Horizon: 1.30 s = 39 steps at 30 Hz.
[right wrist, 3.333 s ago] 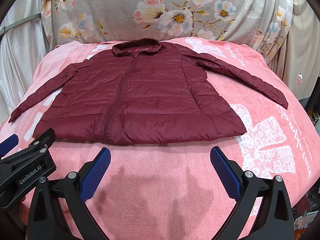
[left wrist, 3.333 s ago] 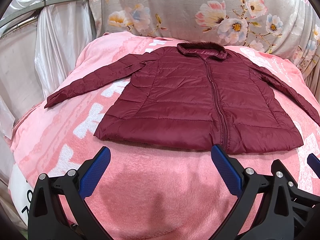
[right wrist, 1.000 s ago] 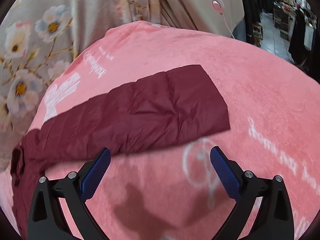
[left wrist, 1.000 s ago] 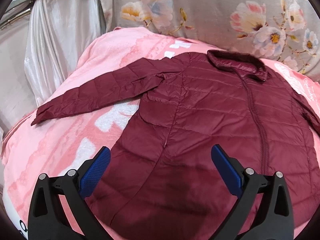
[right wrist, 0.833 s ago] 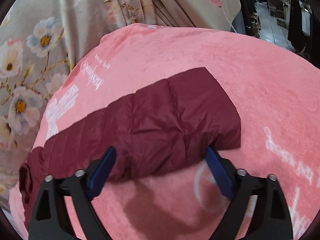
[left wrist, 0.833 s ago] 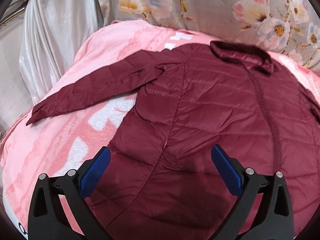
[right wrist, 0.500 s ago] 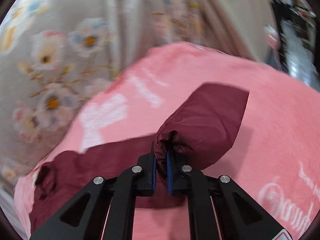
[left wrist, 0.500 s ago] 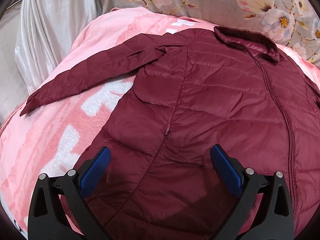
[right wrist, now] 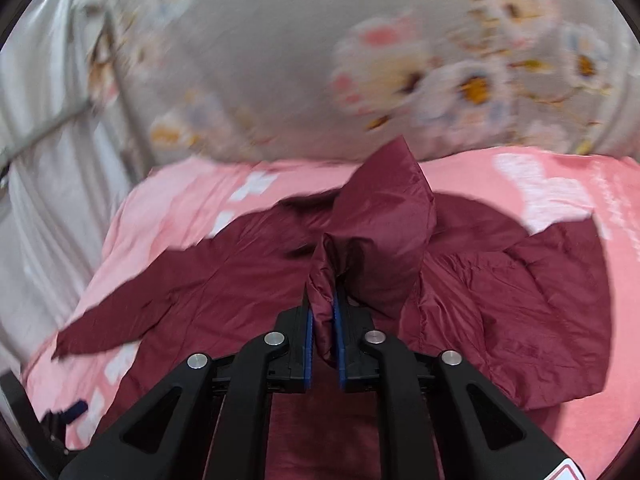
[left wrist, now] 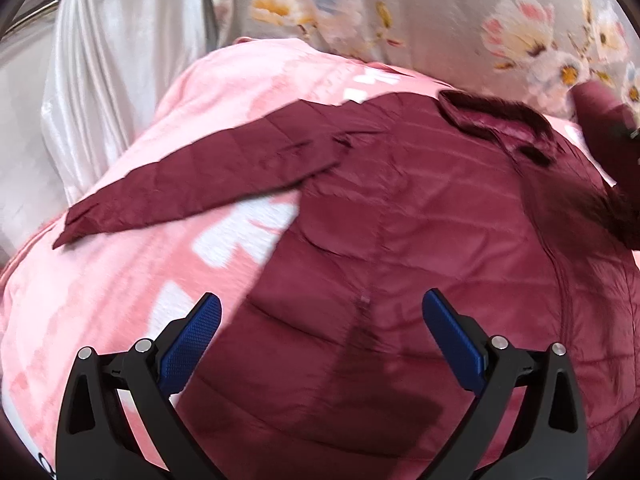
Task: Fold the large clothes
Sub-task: 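Fold the held sleeve across the jacket body with right tool while left tool grasps the other sleeve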
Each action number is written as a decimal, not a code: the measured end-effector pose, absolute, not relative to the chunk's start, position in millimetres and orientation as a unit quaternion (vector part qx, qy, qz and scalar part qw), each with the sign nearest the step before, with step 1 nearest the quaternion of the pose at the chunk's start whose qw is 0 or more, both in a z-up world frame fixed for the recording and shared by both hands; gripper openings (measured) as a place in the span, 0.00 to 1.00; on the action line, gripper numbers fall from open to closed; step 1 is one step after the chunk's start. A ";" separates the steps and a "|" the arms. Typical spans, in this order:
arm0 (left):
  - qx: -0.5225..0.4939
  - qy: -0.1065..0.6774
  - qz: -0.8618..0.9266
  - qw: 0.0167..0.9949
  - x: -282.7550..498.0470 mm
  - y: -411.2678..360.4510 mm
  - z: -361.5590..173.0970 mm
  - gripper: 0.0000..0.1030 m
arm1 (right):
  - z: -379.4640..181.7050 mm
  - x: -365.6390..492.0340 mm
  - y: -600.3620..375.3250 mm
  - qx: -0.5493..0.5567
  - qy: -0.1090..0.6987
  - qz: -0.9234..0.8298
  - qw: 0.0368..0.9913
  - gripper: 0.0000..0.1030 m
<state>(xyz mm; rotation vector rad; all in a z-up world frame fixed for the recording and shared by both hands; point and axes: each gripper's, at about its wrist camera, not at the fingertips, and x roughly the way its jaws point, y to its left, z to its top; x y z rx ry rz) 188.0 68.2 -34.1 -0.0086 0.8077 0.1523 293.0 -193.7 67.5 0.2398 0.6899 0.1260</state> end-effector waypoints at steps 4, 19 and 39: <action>-0.018 0.396 0.094 0.913 196.1 94.1 -32.3 0.95 | 57.7 287.7 -138.7 0.089 0.344 0.108 0.929 0.45; -0.208 0.484 -0.100 0.844 288.6 67.8 -43.1 0.95 | 15.7 184.8 -348.0 0.273 0.336 -0.088 0.897 0.67; -0.130 0.437 -0.084 0.886 347.6 23.4 -33.3 0.05 | 3.3 243.3 -379.0 0.295 0.296 -0.101 0.903 0.02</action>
